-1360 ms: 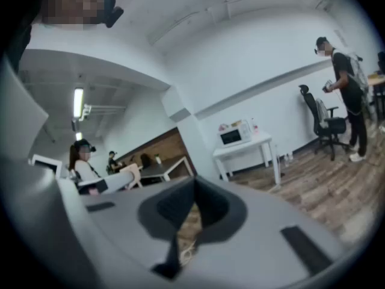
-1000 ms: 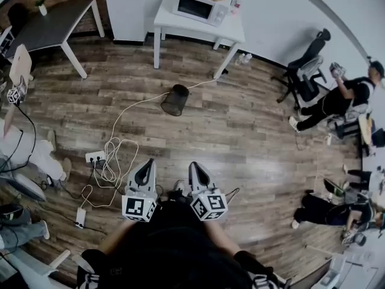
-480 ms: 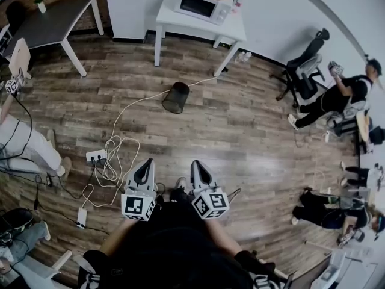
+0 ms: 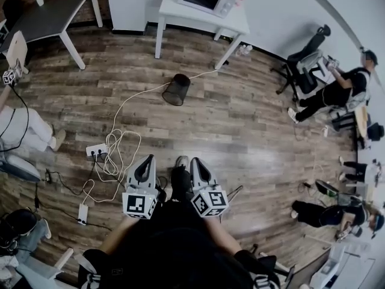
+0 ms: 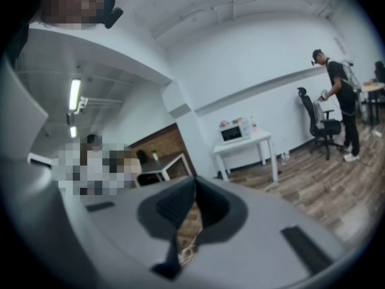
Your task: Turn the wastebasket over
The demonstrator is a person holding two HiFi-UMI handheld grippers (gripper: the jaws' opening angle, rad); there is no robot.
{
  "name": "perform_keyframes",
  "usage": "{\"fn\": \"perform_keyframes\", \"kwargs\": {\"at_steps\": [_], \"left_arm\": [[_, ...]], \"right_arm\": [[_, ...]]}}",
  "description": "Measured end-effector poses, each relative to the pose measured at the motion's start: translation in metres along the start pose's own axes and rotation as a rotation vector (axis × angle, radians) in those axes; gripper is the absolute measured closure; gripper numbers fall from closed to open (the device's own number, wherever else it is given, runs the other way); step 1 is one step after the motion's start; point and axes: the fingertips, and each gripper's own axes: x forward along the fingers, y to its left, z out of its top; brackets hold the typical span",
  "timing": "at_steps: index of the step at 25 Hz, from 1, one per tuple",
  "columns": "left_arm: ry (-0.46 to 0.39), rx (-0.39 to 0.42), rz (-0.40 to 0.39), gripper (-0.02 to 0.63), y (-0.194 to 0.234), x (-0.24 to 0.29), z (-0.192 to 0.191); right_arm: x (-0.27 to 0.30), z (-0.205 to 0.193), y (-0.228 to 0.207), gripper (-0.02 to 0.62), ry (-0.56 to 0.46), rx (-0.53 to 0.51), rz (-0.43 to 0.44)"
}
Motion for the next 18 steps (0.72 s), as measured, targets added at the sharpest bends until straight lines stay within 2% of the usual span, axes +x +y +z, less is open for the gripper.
{"fn": "perform_keyframes", "kwargs": {"at_steps": [8, 13, 18], "left_arm": [[0.004, 0.005, 0.017, 0.572, 0.014, 0.017, -0.005], [0.016, -0.003, 0.043, 0.572, 0.028, 0.041, 0.000], [0.020, 0.027, 0.054, 0.572, 0.049, 0.080, 0.006]], "right_arm": [[0.022, -0.003, -0.007, 0.561, 0.008, -0.013, 0.010], [0.059, 0.006, -0.013, 0.561, 0.006, 0.000, 0.028], [0.103, 0.024, -0.027, 0.561, 0.006, 0.002, 0.040]]}}
